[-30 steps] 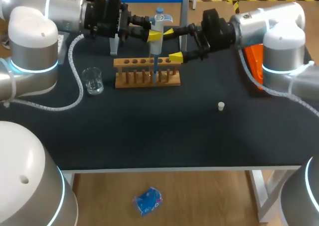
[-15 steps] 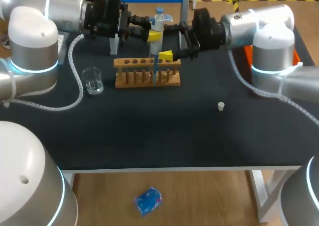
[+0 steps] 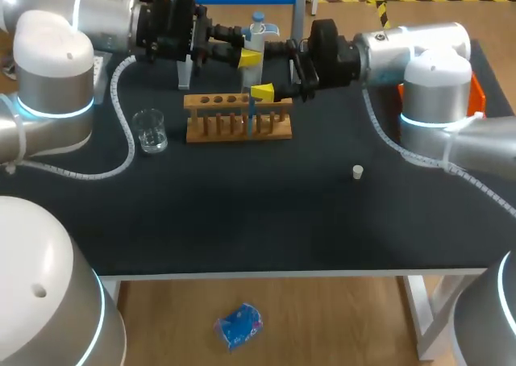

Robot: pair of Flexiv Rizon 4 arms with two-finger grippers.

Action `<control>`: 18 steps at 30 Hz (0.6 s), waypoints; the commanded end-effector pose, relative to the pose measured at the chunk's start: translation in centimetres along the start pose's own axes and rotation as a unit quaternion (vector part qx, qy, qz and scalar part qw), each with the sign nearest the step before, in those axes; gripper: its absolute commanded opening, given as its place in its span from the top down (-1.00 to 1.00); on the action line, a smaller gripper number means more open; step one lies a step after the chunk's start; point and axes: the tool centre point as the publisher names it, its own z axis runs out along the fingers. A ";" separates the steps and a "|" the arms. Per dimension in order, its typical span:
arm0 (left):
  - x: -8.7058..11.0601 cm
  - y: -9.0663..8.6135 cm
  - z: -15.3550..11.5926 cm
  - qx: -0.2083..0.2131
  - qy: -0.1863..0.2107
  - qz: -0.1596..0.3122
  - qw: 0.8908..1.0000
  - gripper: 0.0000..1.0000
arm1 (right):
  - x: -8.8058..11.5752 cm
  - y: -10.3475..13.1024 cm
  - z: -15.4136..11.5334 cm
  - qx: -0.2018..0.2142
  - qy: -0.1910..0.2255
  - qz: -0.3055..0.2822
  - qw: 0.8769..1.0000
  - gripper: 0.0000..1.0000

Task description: Invert the test tube, pick up the pipette, mount the tip to pipette, aspirate from beaker and dispense into the tube, eject the tip, return the pipette, and cap with the stopper.

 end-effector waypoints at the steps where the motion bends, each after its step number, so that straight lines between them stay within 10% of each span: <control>1: 0.0 0.0 -0.1 0.000 0.002 0.000 1.000 1.00 | -0.1 -0.1 0.1 -0.002 -0.001 0.000 1.000 -0.99; 13: 0.0 0.0 -0.1 0.000 0.002 0.000 1.000 1.00 | -0.1 0.0 0.8 -0.004 0.003 0.001 1.000 -0.78; 18: 0.0 0.0 -0.1 0.000 0.002 0.000 1.000 1.00 | -0.2 -0.1 0.9 -0.004 0.002 0.003 1.000 0.33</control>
